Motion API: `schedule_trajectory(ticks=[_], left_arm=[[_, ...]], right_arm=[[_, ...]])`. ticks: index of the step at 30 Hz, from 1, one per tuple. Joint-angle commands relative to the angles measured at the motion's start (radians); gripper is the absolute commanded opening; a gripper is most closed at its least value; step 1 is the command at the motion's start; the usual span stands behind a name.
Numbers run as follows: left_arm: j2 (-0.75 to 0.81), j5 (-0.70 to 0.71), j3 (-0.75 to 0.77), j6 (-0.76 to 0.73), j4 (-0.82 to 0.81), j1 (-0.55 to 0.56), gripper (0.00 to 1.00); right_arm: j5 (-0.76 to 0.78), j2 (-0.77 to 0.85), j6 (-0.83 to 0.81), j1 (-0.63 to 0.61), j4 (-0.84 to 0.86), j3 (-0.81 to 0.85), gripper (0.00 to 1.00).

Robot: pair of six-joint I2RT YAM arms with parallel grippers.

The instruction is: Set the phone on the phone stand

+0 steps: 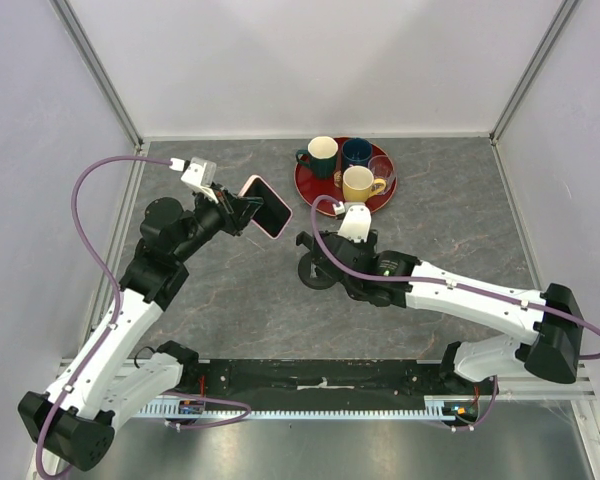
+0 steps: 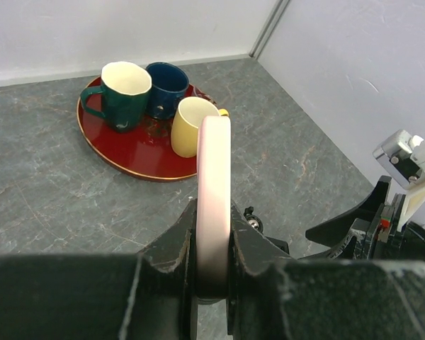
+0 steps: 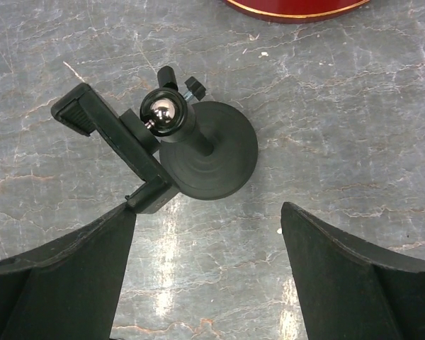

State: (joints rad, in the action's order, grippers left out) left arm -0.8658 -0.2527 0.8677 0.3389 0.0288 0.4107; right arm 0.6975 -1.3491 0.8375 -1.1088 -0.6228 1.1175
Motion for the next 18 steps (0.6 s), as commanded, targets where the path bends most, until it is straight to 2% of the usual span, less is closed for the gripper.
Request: schedule_trajectory(ticks=[1, 9, 15, 18], left_arm=[[-0.001, -0.046, 0.057, 0.022, -0.09, -0.006, 0.02], [-0.015, -0.085, 0.059, 0.023, -0.098, -0.006, 0.02], [-0.039, -0.2, 0.067, 0.028, -0.124, -0.006, 0.02], [-0.052, -0.302, 0.067, 0.032, -0.159, -0.004, 0.02]], right_arm=[[0.057, 0.045, -0.014, -0.003, -0.028, -0.002, 0.9], [0.074, 0.091, -0.07, 0.007, -0.032, -0.027, 0.88], [0.06, 0.097, -0.138, 0.027, -0.02, -0.035, 0.83], [0.034, 0.107, -0.201, 0.036, 0.011, -0.047, 0.81]])
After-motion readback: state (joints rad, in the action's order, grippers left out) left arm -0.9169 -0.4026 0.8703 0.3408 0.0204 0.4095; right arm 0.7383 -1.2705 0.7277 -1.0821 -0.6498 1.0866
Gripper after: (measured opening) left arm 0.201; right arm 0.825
